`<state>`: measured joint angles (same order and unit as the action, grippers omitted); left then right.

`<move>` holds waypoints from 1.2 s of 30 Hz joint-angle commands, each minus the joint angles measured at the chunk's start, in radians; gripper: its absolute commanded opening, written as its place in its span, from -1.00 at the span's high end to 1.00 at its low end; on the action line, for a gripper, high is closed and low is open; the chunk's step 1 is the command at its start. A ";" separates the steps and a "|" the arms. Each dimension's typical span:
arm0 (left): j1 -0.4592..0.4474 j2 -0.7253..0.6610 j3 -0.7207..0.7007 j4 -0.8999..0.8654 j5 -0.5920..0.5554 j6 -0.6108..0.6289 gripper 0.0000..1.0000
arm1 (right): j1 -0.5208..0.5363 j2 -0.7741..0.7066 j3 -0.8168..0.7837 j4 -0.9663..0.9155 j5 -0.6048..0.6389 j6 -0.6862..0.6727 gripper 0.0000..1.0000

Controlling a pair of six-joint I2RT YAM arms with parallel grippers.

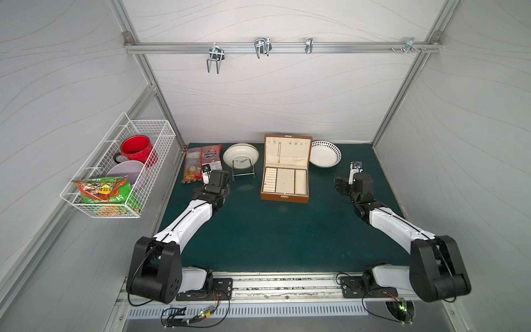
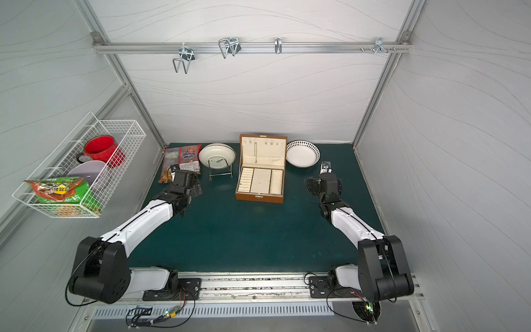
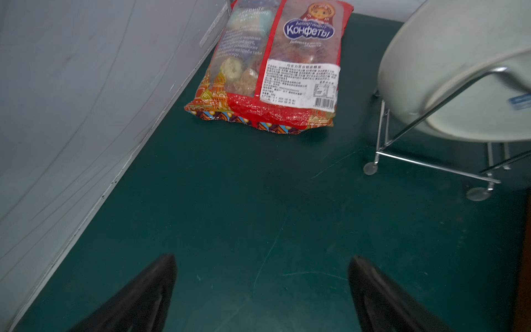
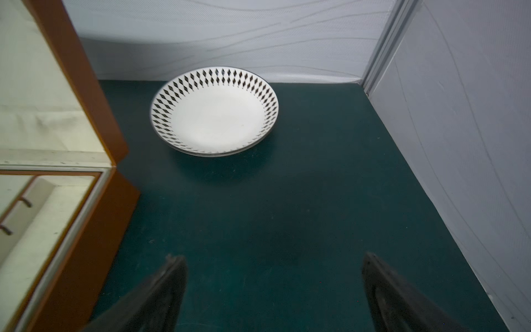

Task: Put jewelry chain into jewelry box
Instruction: Reset both arms

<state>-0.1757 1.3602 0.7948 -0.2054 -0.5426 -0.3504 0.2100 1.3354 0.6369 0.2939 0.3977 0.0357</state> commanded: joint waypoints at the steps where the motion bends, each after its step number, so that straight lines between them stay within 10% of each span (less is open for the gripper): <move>1: 0.038 0.064 -0.022 0.238 0.026 0.054 -0.98 | -0.047 0.067 -0.026 0.115 0.095 0.005 -0.98; 6: 0.051 0.170 -0.019 0.494 0.040 0.239 -0.99 | -0.114 0.153 -0.026 0.155 0.023 0.036 -0.98; 17: 0.057 0.132 -0.014 0.367 0.099 0.263 -0.97 | -0.120 0.157 -0.124 0.316 -0.135 -0.030 -0.98; 28: 0.076 0.177 -0.317 0.969 0.131 0.383 -0.98 | -0.120 0.180 -0.130 0.342 -0.139 -0.030 -0.98; 36: 0.161 0.189 -0.390 1.071 0.340 0.342 -1.00 | -0.152 0.228 -0.255 0.609 -0.193 -0.011 -0.98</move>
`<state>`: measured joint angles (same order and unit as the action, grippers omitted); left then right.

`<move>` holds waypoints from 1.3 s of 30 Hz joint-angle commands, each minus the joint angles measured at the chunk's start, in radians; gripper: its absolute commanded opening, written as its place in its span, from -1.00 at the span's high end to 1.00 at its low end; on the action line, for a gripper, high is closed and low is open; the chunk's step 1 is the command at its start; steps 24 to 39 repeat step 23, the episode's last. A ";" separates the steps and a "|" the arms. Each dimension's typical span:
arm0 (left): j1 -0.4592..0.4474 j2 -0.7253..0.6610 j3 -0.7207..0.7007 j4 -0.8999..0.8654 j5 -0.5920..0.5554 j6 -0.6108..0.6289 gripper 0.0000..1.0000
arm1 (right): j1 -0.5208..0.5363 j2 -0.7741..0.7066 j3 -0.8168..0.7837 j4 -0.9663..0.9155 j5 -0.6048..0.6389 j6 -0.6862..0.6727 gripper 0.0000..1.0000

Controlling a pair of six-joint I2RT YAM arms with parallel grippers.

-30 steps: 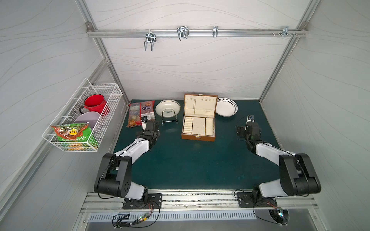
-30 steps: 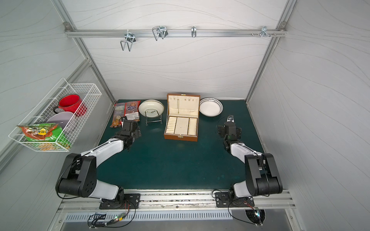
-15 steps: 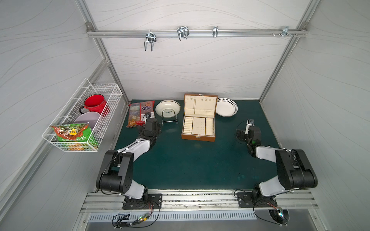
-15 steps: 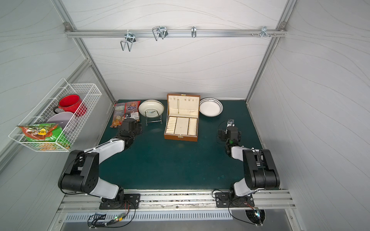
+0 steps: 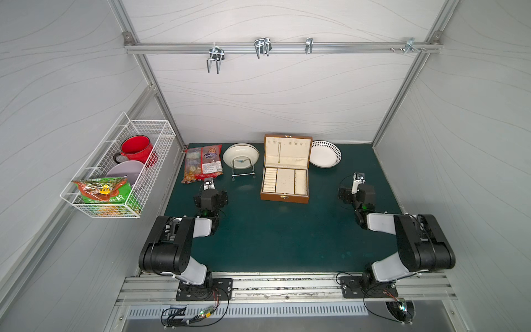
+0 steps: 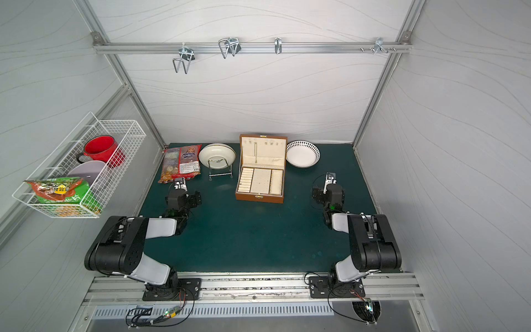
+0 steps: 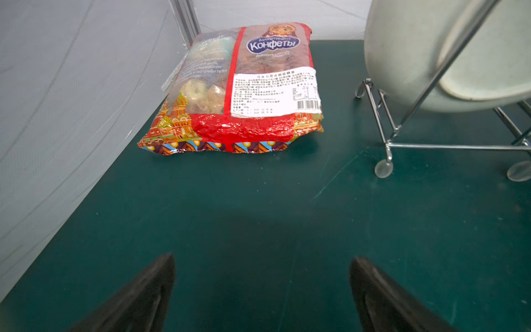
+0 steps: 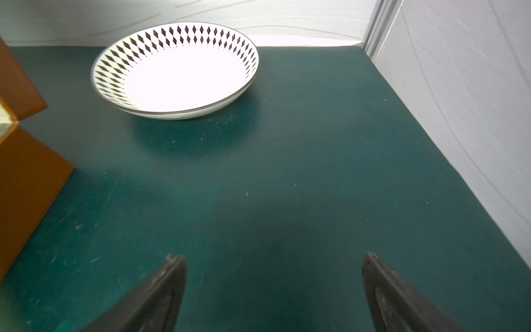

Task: Put jewelry chain into jewelry box
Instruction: Reset both arms

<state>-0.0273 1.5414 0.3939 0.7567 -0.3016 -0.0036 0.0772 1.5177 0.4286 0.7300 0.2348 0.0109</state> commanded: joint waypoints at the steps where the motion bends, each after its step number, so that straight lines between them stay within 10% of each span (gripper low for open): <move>1: 0.024 0.010 0.008 0.101 0.130 -0.006 -1.00 | -0.019 0.035 -0.050 0.173 -0.043 0.011 -0.98; 39: 0.036 0.010 0.022 0.090 0.239 0.018 -1.00 | -0.039 0.035 0.009 0.051 -0.116 0.011 -0.98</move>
